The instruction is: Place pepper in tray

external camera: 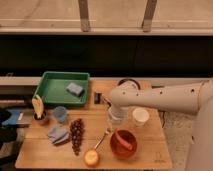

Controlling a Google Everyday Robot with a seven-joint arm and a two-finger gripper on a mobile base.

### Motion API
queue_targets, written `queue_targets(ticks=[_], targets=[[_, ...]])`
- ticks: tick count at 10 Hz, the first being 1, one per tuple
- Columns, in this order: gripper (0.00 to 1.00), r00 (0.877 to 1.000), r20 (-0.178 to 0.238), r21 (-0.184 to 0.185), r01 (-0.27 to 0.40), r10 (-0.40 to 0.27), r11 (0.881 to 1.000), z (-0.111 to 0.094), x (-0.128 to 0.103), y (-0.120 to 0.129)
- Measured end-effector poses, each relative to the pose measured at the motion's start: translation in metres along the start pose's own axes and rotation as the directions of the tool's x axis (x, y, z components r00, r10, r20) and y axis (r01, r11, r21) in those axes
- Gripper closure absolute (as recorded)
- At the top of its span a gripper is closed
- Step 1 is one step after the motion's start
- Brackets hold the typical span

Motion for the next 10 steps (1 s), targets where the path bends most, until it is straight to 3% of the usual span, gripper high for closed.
queue_targets(ticks=[6, 8, 10], targets=[[1.0, 0.999, 0.032, 0.029, -0.014, 0.013, 0.999, -0.015, 0.0, -0.005], [1.0, 0.997, 0.07, 0.064, -0.03, 0.025, 0.997, -0.037, -0.001, -0.01], [1.0, 0.988, 0.148, 0.103, -0.051, 0.035, 0.993, -0.074, -0.005, -0.018]])
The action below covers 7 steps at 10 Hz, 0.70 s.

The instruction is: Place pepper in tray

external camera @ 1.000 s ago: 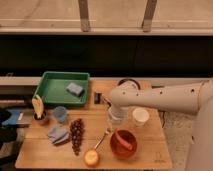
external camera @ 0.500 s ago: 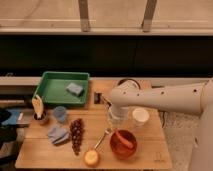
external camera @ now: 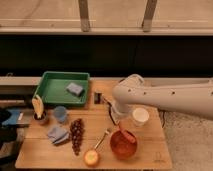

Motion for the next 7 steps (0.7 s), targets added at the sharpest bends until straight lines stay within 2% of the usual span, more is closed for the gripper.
queue_targets(ticks=[3, 4, 5, 6, 7], targets=[[1.0, 0.996, 0.086, 0.035, -0.01, 0.007, 0.999, -0.029, -0.033, -0.028], [1.0, 0.992, 0.129, 0.042, -0.015, 0.01, 0.999, -0.039, -0.046, -0.037], [1.0, 0.98, 0.196, 0.044, -0.019, 0.01, 0.999, -0.05, -0.058, -0.04], [1.0, 0.964, 0.266, 0.037, -0.024, 0.014, 0.999, -0.056, -0.071, -0.04], [1.0, 0.95, 0.312, 0.02, -0.02, 0.012, 1.0, -0.058, -0.085, -0.037]])
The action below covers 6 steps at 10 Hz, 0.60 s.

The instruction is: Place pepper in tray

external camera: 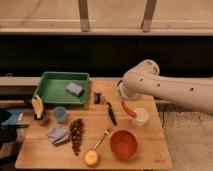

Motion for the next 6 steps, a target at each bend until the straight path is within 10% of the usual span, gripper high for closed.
queue_targets(ticks=[6], targets=[[1.0, 0.973, 0.228, -0.166, -0.005, 0.043, 0.986, 0.005, -0.07, -0.003]])
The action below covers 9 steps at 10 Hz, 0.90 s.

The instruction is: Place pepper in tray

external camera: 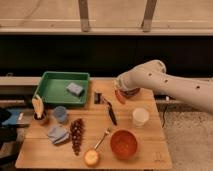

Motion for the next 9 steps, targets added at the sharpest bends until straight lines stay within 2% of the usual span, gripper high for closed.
queue_targets(ticks=[1, 7, 9], targets=[[1.0, 1.0, 0.01, -0.012, 0.002, -0.001, 1.0, 0.0024, -0.0062, 0.0016], [1.0, 1.0, 0.007, -0.011, 0.001, -0.001, 1.0, 0.0024, -0.0043, 0.0007], [1.0, 1.0, 0.019, -0.031, 0.014, -0.013, 0.999, -0.0018, 0.0024, 0.0011]])
